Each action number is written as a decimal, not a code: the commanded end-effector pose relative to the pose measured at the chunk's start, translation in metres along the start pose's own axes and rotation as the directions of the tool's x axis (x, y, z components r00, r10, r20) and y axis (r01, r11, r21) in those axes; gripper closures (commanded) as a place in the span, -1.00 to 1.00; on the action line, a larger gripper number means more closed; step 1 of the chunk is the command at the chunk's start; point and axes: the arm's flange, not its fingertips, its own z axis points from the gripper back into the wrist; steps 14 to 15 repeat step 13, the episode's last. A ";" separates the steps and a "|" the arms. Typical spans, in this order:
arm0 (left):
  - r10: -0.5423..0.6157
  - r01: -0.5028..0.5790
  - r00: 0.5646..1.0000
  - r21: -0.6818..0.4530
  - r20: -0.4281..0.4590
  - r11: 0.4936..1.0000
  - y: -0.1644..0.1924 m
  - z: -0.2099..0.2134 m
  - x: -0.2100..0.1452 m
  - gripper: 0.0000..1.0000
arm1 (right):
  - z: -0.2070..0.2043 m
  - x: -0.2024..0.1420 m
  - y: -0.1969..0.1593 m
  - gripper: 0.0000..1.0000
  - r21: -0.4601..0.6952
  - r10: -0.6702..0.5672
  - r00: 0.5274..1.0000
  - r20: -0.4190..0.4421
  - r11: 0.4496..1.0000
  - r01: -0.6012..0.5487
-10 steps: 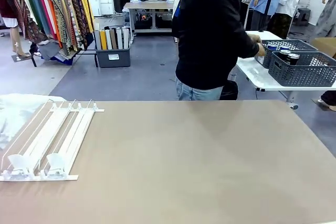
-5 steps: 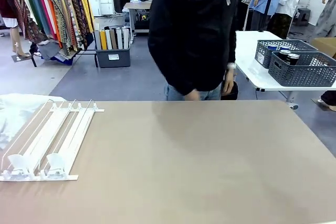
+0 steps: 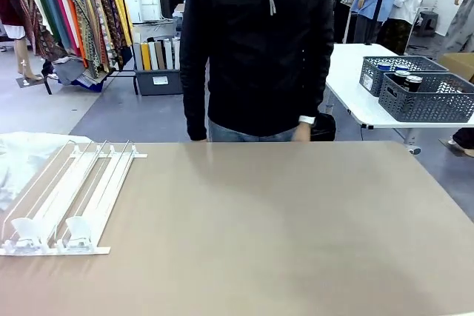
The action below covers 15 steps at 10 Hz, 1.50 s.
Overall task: Retrieve and store the cans from the dispenser.
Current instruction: Pick up one can from the Automatic Can Dispenser and place it in the middle of the table.
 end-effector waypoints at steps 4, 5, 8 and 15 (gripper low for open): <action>-0.014 0.014 1.000 -0.022 0.003 1.000 0.000 0.000 0.000 -1.00 | 0.001 0.002 0.002 -1.00 0.014 0.013 1.000 0.007 1.000 -0.013; -0.014 0.014 1.000 -0.022 0.003 1.000 0.000 0.000 0.000 -1.00 | 0.001 0.002 0.002 -1.00 0.014 0.013 1.000 0.007 1.000 -0.013; -0.014 0.014 1.000 -0.022 0.003 1.000 0.000 0.000 0.000 -1.00 | 0.001 0.002 0.002 -1.00 0.014 0.013 1.000 0.007 1.000 -0.013; -0.014 0.014 1.000 -0.022 0.003 1.000 0.000 0.000 0.000 -1.00 | 0.001 0.002 0.002 -1.00 0.014 0.013 1.000 0.007 1.000 -0.013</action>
